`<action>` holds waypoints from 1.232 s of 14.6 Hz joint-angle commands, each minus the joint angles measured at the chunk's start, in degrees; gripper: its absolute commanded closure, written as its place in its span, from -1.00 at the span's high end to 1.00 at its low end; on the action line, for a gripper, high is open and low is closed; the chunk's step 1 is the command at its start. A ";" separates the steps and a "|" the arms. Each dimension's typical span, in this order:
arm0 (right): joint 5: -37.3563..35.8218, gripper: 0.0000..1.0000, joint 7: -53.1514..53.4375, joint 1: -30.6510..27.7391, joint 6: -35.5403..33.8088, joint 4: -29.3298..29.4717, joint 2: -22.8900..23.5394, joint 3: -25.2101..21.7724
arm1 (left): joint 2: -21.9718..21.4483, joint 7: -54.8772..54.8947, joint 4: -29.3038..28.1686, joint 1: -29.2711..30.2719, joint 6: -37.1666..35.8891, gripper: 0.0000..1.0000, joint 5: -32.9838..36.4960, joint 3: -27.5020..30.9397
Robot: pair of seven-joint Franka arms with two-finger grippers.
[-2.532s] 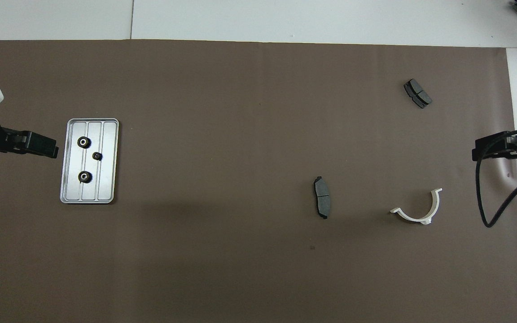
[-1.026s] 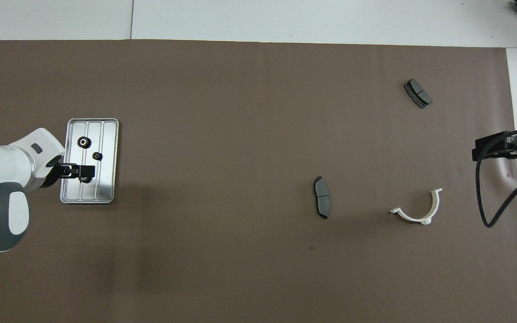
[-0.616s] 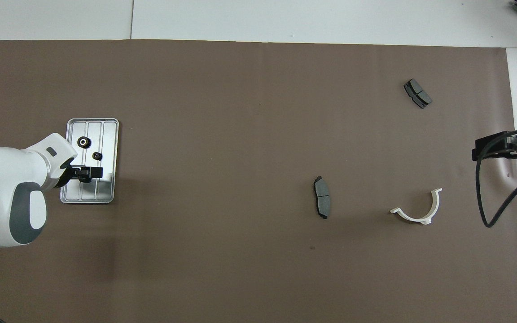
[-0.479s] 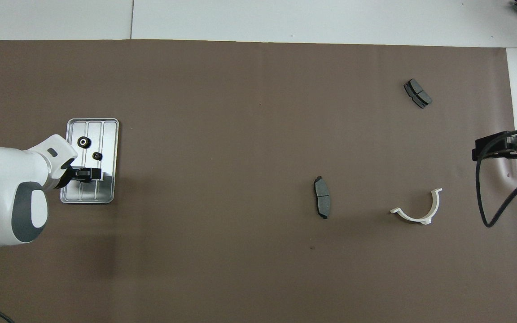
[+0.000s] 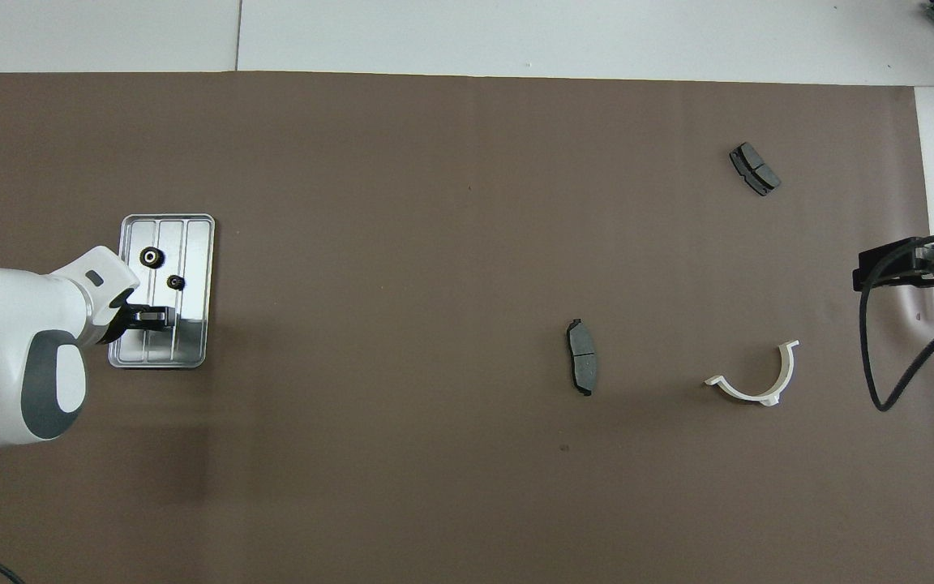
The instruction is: Place bearing gear from tray to pile
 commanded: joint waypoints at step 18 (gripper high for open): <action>0.41 1.00 0.69 -0.11 0.69 -0.16 -0.14 0.25 | 4.92 -14.06 18.36 -21.20 -7.04 -1.00 1.75 -0.72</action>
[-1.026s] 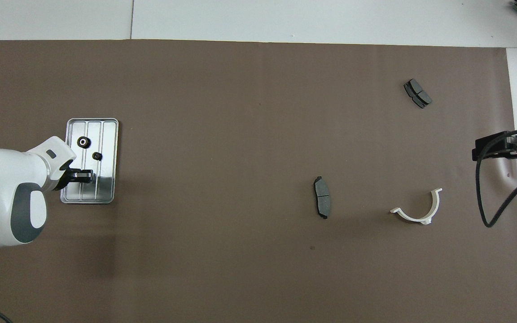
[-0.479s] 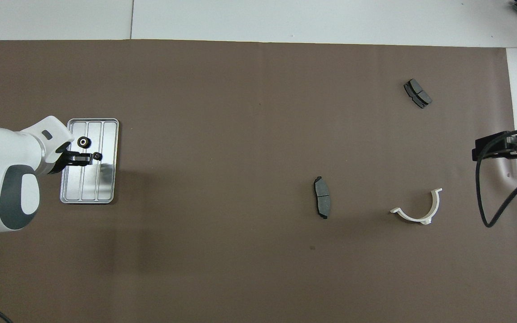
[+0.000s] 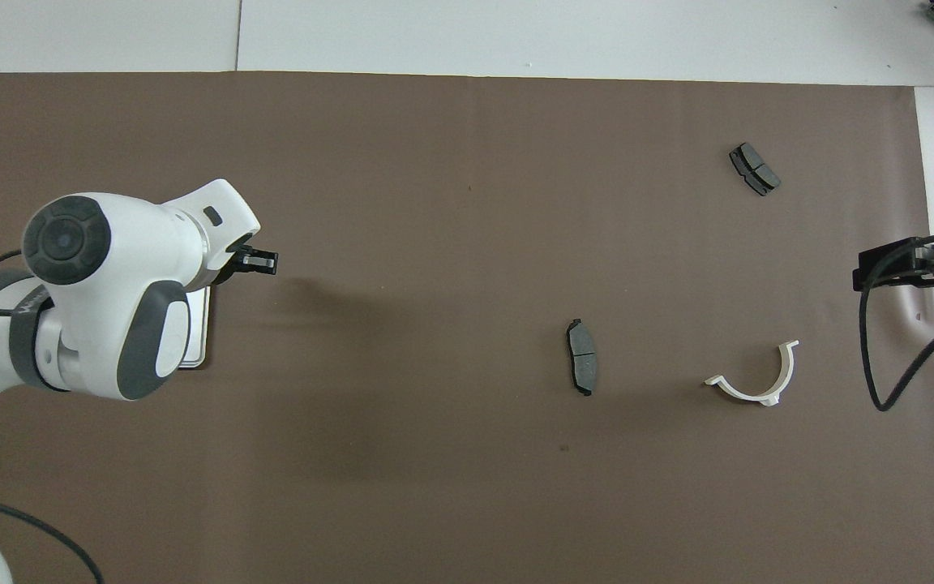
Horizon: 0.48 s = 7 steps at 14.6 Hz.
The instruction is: Place bearing gear from tray to pile
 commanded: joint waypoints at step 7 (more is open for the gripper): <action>0.41 1.00 0.69 -0.11 0.69 -0.16 -0.14 0.25 | 15.22 -26.38 12.80 -16.30 5.84 -1.00 8.57 0.97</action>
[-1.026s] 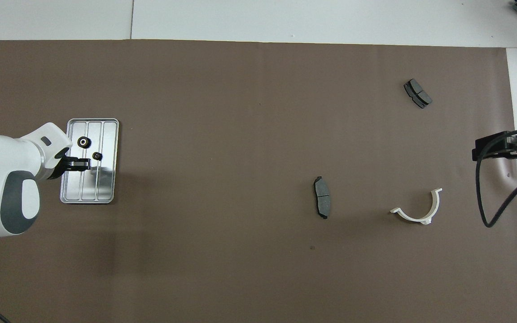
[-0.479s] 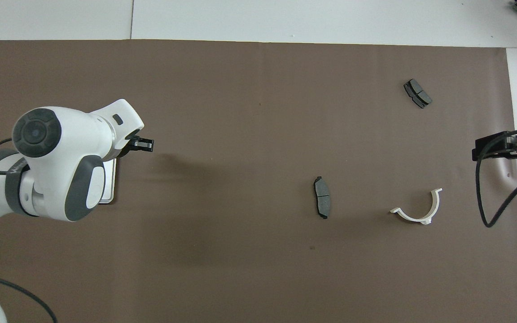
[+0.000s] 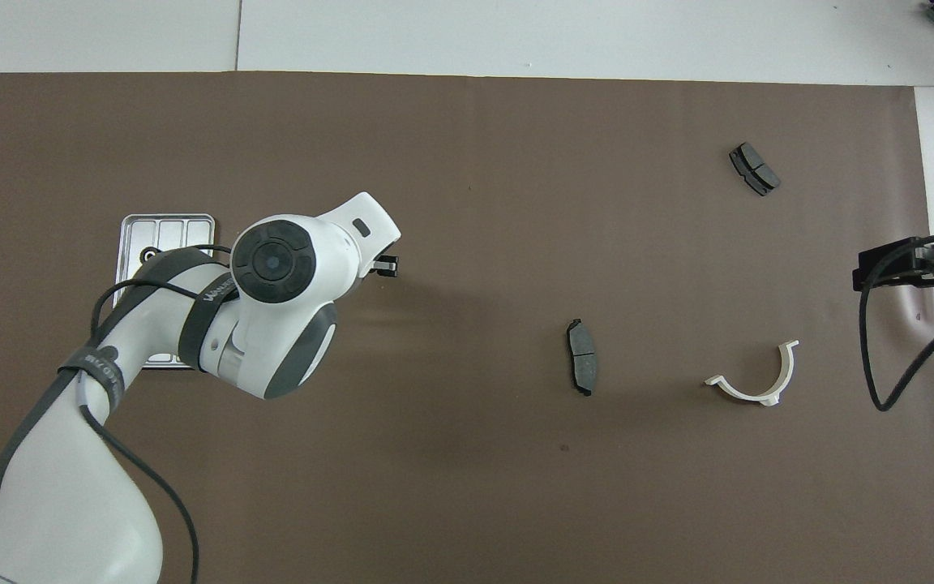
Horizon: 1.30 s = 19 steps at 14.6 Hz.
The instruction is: Place bearing gear from tray to pile
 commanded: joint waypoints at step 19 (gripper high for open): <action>0.41 1.00 0.69 -0.03 0.43 -0.16 -0.23 0.25 | 13.33 -20.48 14.23 -7.09 15.93 -0.51 -1.61 0.77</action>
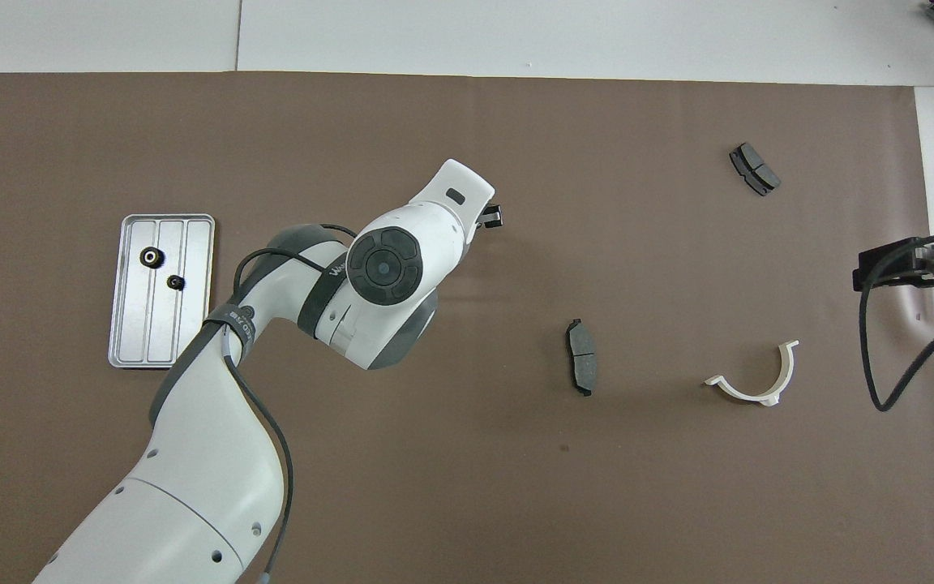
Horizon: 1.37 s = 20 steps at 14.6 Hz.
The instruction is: Place bearing gear from tray to pile
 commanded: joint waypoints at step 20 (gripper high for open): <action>4.36 1.00 13.78 17.80 31.87 4.75 21.90 0.25 | -19.24 30.49 -15.74 18.42 -20.48 1.00 -0.34 1.11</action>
